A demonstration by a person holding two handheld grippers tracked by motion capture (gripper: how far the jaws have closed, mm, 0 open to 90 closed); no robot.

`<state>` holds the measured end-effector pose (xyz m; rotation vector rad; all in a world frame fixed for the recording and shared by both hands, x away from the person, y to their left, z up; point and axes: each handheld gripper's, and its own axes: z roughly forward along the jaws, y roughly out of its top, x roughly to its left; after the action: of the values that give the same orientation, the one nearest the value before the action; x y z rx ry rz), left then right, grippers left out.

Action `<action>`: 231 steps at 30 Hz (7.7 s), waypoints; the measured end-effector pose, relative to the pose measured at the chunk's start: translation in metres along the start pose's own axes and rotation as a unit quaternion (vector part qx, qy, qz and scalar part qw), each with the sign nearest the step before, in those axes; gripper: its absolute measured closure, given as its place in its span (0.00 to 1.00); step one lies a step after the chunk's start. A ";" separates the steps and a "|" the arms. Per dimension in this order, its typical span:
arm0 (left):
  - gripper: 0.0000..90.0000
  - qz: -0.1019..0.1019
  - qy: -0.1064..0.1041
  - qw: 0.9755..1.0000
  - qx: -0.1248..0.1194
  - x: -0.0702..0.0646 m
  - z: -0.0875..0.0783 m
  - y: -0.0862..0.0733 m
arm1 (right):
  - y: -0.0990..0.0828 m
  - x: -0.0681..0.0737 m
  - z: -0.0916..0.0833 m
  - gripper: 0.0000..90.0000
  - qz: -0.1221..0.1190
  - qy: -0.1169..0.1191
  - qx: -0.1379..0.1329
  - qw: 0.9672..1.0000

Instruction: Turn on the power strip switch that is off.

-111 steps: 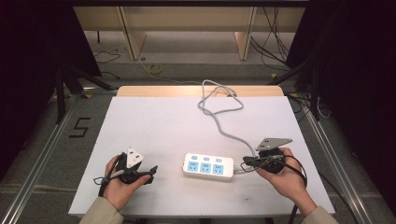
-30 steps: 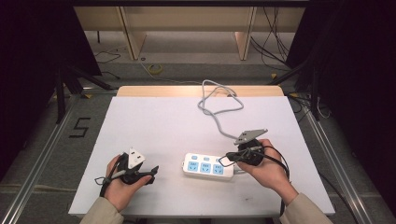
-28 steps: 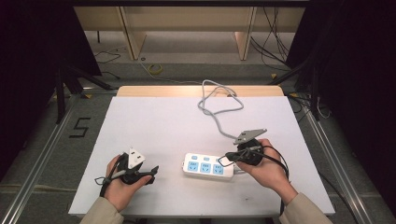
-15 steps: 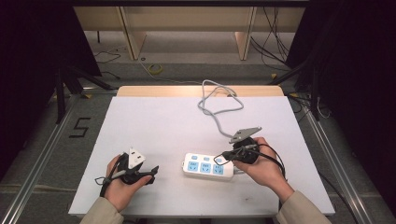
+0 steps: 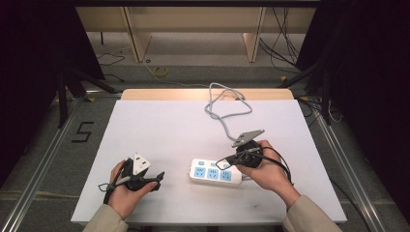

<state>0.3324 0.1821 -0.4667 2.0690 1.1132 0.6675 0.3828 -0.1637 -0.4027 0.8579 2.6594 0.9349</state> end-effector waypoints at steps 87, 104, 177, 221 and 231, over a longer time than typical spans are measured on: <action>0.25 0.001 -0.003 1.000 -0.001 -0.001 0.000 0.001 | 0.051 0.020 0.054 1.00 -0.053 0.022 0.081 0.995; 0.25 0.003 -0.003 1.000 0.000 -0.001 0.000 0.001 | 0.062 0.021 0.068 1.00 -0.057 0.021 0.090 0.994; 0.25 0.005 -0.005 1.000 0.000 -0.002 0.001 0.001 | 0.074 0.026 0.101 1.00 -0.055 0.014 0.137 0.989; 0.25 0.006 -0.006 1.000 0.002 -0.003 0.001 0.001 | 0.069 0.027 0.101 1.00 -0.043 0.020 0.125 0.991; 0.25 0.005 -0.006 1.000 0.001 -0.003 0.002 0.001 | 0.069 0.027 0.094 1.00 -0.046 0.025 0.107 0.993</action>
<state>0.3326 0.1784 -0.4675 2.0791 1.0976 0.6575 0.4261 -0.0560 -0.4325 0.7539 2.8534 0.6672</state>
